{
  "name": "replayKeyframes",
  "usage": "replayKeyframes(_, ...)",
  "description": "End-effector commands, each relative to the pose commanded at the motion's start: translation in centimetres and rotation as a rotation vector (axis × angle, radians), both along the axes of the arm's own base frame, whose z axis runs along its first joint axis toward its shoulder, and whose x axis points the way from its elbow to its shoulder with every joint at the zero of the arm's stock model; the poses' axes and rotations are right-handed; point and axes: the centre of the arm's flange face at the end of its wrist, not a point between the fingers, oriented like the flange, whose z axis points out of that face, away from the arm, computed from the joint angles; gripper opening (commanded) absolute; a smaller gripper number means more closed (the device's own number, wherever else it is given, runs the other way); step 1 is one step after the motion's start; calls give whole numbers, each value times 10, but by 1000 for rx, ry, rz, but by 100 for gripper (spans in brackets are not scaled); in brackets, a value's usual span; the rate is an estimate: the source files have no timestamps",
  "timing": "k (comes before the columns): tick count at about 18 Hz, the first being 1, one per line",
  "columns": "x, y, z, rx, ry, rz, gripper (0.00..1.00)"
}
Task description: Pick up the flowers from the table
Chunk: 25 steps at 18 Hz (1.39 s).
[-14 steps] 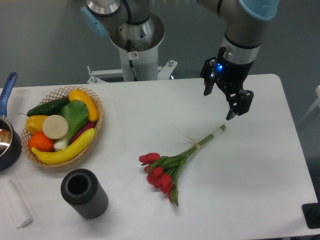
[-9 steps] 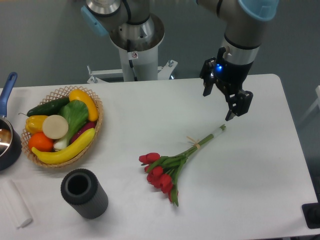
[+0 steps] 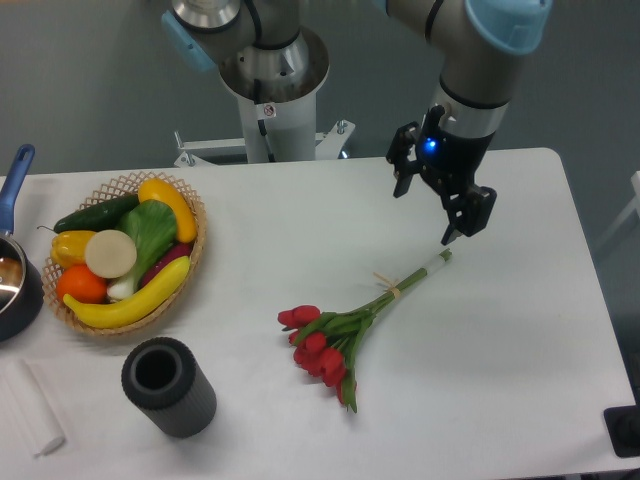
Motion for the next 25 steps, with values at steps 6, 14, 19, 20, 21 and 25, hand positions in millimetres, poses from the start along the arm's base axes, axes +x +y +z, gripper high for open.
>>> replayKeyframes(6,12,12,-24,-17,-40,20,100)
replayKeyframes(14,35,20,-84,4,-98,43,100)
replayKeyframes(19,28,28,-110,-23,-91,63,100)
replayKeyframes(20,27,32,-118,-31,-95,59,100)
replayKeyframes(21,26,32,-122,-33,-95,63,100)
replayKeyframes(25,29,41,-137,-61,-113,83,100)
